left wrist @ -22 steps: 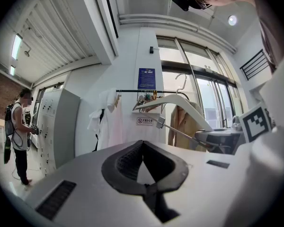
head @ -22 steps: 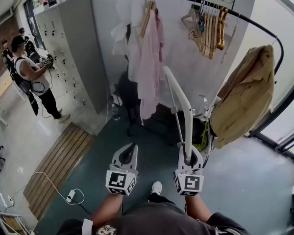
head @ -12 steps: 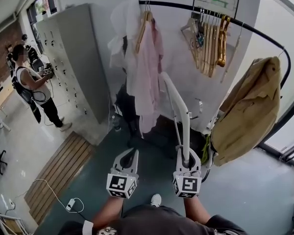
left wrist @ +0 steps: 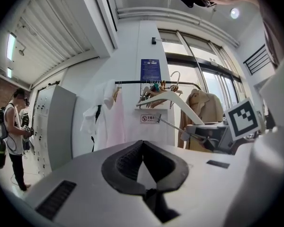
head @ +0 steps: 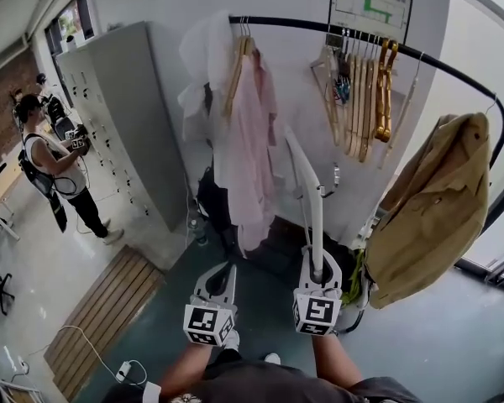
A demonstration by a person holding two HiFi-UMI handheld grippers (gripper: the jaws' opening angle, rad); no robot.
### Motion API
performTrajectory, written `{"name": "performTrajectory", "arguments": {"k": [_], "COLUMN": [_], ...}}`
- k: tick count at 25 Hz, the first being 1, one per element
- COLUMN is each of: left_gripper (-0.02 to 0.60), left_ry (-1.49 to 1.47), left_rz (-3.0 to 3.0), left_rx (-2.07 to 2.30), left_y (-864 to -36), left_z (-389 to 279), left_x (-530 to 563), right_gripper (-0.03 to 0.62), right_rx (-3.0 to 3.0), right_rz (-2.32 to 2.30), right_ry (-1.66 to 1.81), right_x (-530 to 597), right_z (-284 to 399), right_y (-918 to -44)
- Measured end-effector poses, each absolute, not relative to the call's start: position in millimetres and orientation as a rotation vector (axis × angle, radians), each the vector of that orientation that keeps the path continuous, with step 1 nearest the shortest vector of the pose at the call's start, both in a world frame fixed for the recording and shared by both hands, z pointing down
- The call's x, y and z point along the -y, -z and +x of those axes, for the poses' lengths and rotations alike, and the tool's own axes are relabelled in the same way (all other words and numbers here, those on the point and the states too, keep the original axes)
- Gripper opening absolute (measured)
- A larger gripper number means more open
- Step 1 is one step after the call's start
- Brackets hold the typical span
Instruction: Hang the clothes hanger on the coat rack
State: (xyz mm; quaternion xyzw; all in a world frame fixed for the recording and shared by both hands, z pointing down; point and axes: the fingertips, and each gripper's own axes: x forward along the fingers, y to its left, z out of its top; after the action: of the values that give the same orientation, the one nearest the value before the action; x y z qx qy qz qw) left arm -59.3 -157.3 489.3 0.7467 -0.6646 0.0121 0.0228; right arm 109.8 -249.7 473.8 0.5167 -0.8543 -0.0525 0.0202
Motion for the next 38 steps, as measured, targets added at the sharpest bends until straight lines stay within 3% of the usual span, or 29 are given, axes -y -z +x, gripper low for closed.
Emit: {"name": "performTrajectory", "arguments": {"k": [18,38], "left_gripper": [0.009,0.009], "left_ry": [-0.080,-0.085], "left_rz": [2.461,2.568], "left_rx": [1.883,1.792], "left_y": [-491.4,-495.1], "left_z": [-139.8,-178.4], "left_x": [237.2,237.0], "right_gripper": [0.071,0.071], "right_rx": [2.562,2.400], "right_rz": [1.820,1.919], "right_ry": [0.245,0.053], "right_x": [401.2,562.8], "right_z": [8.3,-25.7], "right_y": [-380.3,-271.3]}}
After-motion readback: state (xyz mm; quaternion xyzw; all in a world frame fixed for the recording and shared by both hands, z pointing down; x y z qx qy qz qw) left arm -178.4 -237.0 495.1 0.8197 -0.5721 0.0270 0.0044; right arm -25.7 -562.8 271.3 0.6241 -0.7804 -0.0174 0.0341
